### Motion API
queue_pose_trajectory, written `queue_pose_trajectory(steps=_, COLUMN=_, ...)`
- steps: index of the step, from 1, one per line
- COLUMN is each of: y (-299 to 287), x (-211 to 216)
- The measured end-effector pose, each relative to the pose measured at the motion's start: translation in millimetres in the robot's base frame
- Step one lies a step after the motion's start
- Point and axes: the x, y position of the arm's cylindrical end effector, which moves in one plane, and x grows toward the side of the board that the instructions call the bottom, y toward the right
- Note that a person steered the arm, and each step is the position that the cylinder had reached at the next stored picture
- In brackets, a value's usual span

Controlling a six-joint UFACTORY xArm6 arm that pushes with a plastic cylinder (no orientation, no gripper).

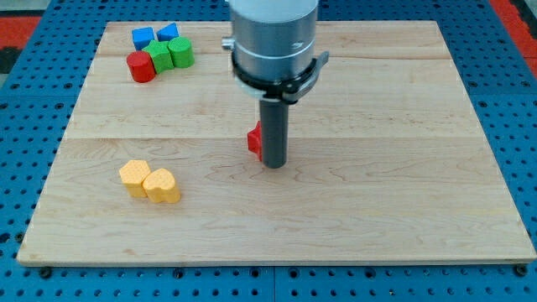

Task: Separate the yellow heart from the yellow hexagon

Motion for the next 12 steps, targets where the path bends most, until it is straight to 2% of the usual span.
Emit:
queue_pose_trajectory(steps=1, y=-1.1, x=-44.6)
queue_pose_trajectory(steps=2, y=-98.1, x=-96.8)
queue_pose_trajectory(steps=3, y=-153.6, x=-141.0)
queue_pose_trajectory(steps=4, y=-133.6, x=-116.7)
queue_pose_trajectory(steps=5, y=-101.3, x=-45.3)
queue_pose_trajectory(steps=6, y=-93.3, x=30.2)
queue_pose_trajectory(steps=7, y=-102.8, x=83.5)
queue_pose_trajectory(steps=8, y=-153.5, x=114.1)
queue_pose_trajectory(steps=9, y=-222.6, x=122.1)
queue_pose_trajectory(steps=10, y=-257.9, x=108.6)
queue_pose_trajectory(steps=11, y=-212.6, x=93.9)
queue_pose_trajectory(steps=12, y=-169.7, x=49.1)
